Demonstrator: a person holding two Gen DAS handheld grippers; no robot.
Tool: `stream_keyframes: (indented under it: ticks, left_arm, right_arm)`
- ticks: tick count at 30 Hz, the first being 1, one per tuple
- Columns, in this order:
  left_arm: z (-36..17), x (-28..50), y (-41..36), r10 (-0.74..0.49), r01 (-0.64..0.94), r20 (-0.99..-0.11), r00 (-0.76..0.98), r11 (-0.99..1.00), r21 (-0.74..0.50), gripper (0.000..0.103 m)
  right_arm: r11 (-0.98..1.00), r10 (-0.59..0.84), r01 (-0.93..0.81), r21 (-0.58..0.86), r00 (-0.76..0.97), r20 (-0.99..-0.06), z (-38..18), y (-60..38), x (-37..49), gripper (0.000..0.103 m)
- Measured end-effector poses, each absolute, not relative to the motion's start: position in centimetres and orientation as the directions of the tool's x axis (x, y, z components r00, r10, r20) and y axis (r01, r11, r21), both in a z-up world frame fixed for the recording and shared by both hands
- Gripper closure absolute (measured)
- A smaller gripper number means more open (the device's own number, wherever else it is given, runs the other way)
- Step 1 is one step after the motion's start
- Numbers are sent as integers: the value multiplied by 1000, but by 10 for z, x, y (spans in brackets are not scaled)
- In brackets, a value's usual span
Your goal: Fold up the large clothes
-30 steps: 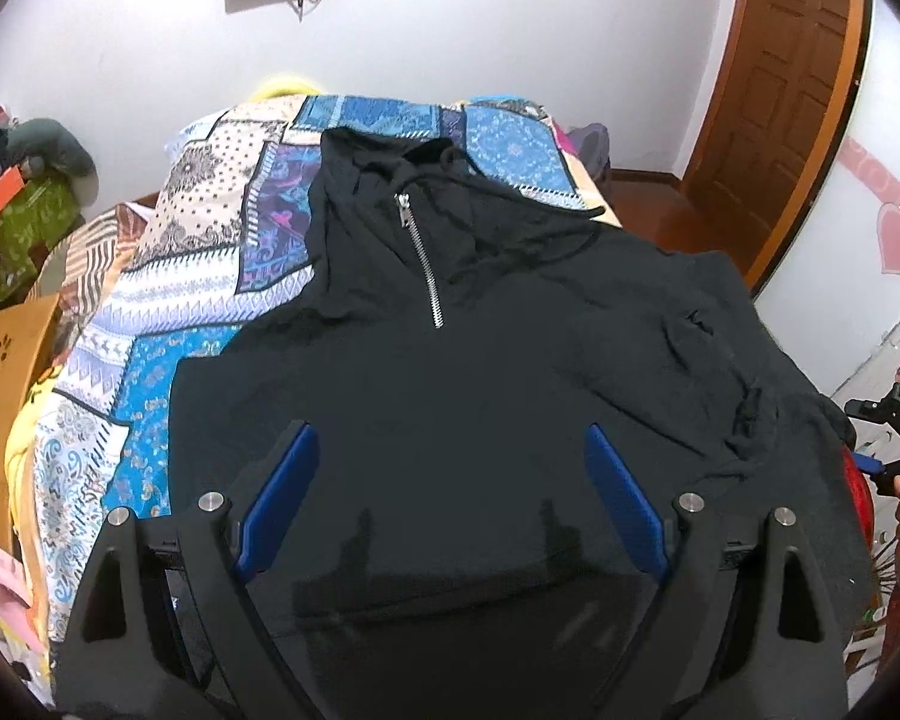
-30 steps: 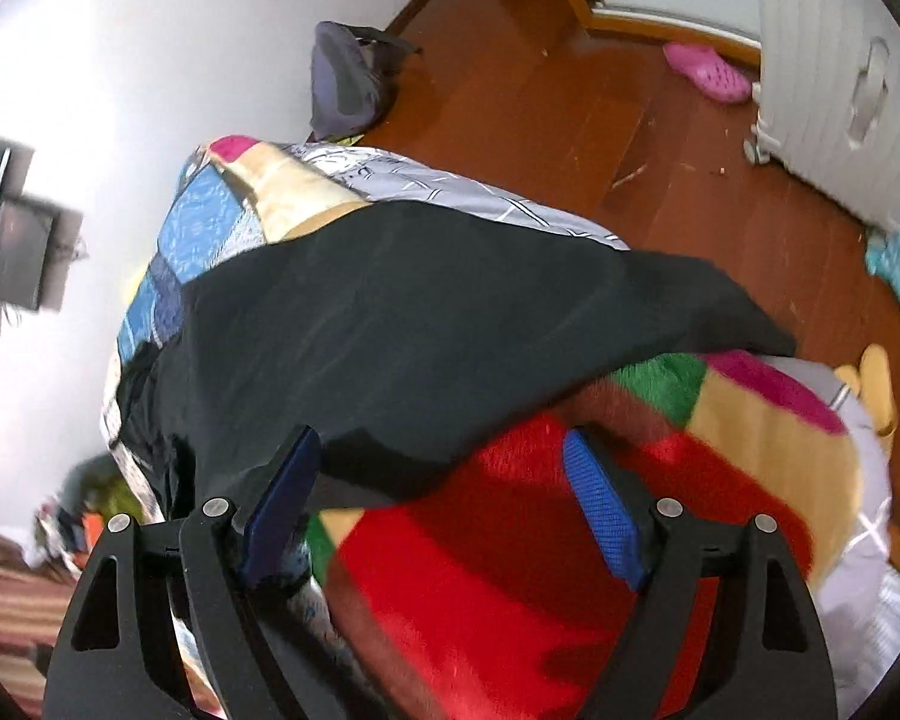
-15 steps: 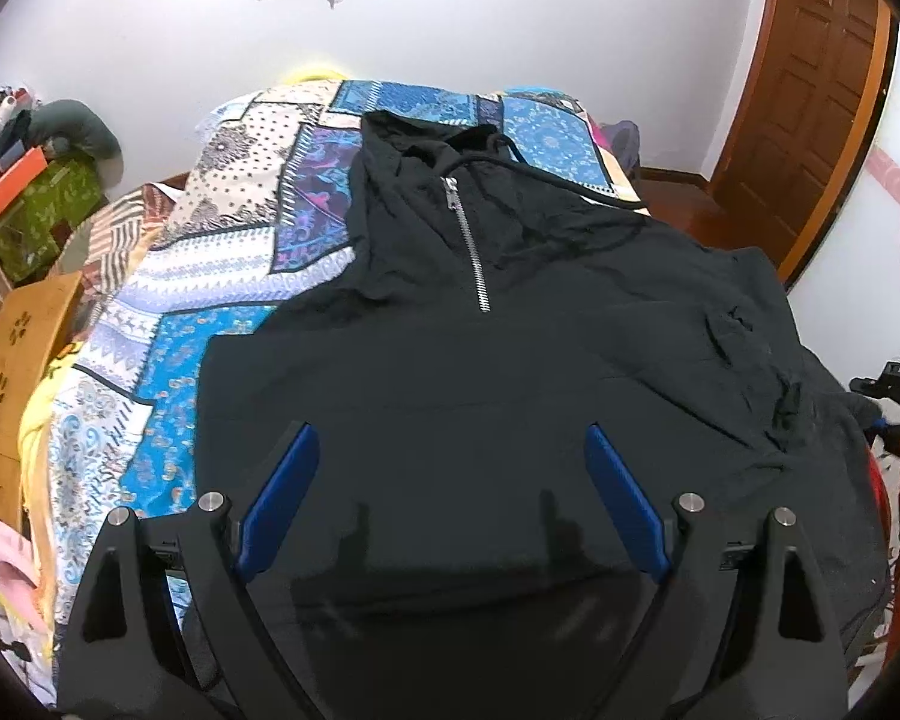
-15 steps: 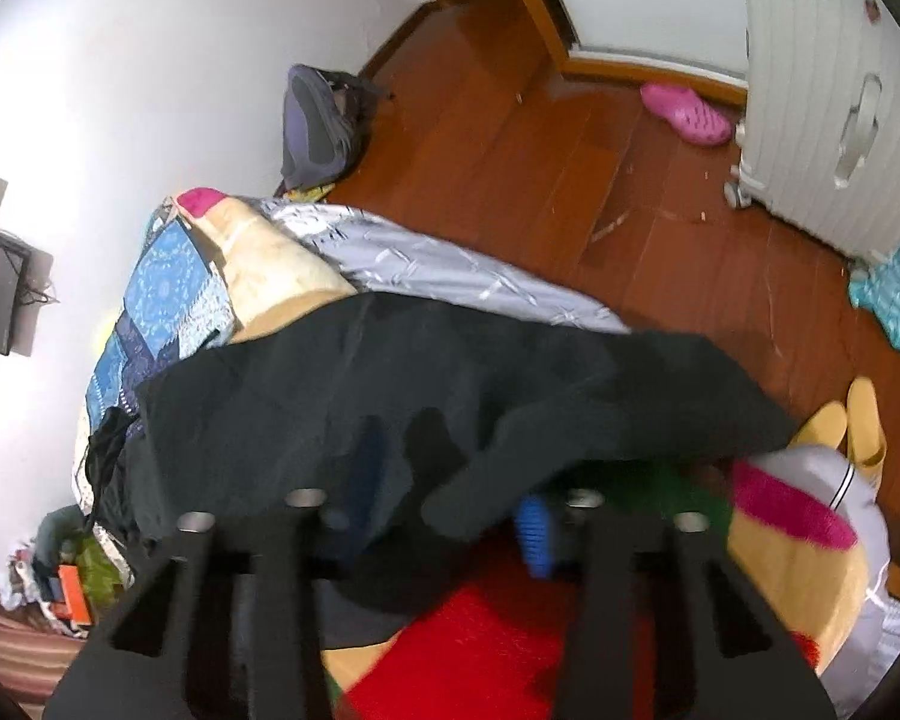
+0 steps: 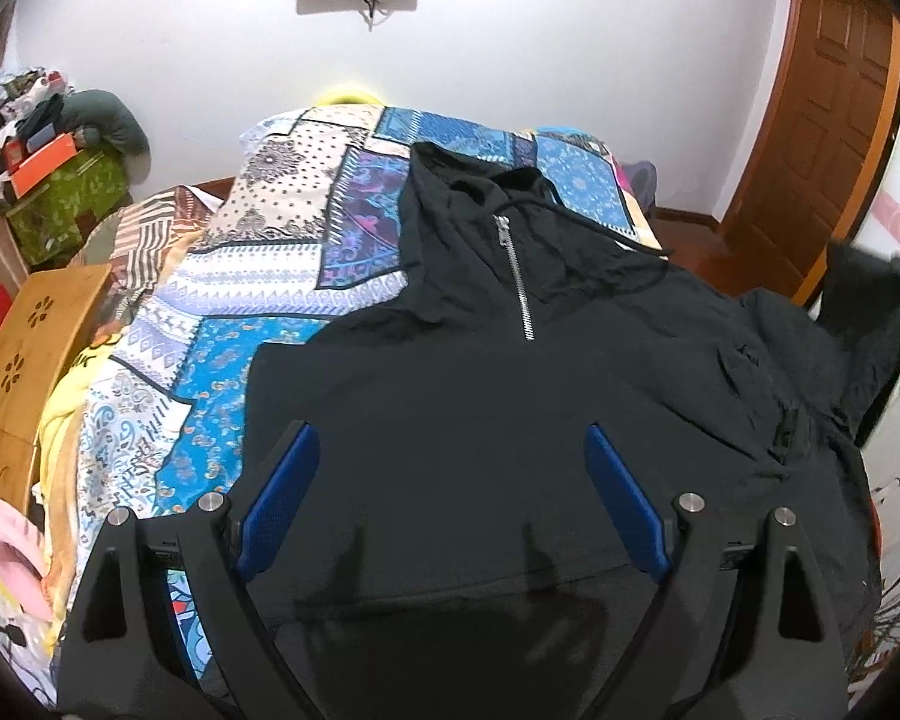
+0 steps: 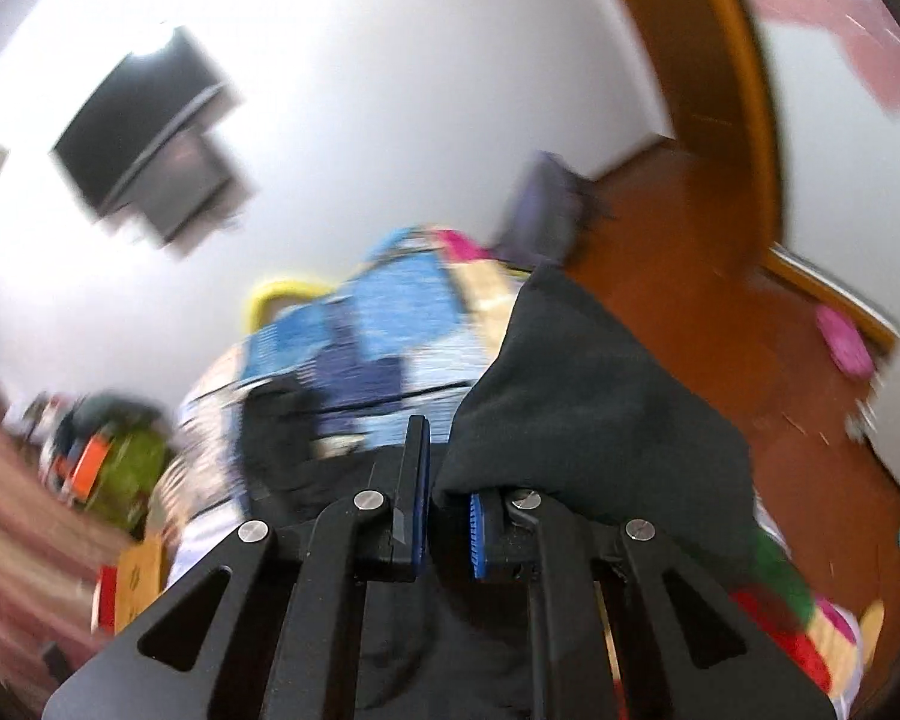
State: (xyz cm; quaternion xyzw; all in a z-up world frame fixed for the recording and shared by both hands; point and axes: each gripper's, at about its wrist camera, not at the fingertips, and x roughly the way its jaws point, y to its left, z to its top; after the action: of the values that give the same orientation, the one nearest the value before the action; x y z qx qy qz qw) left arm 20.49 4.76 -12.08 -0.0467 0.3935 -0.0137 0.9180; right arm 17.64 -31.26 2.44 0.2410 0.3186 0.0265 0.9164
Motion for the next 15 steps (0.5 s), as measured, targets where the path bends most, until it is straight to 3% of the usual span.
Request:
stream_keyframes:
  ticks: [6,11,15]
  left_arm:
    - [-121,196,74,-58,-47,-712,700,991,-126,13]
    - [-126,189,92,-44,-79,-710,703,987,-139,13]
    - [-133,187,105,-51,-106,-718,694,979,-172,13]
  right_arm:
    - [901,367,-115,418,716,-594,16,-223,176,93]
    - [902,427,-201,382,549,-719,-40,-169,180,93]
    - [901,432,-170,399,424,-796,-83,-151,185,90]
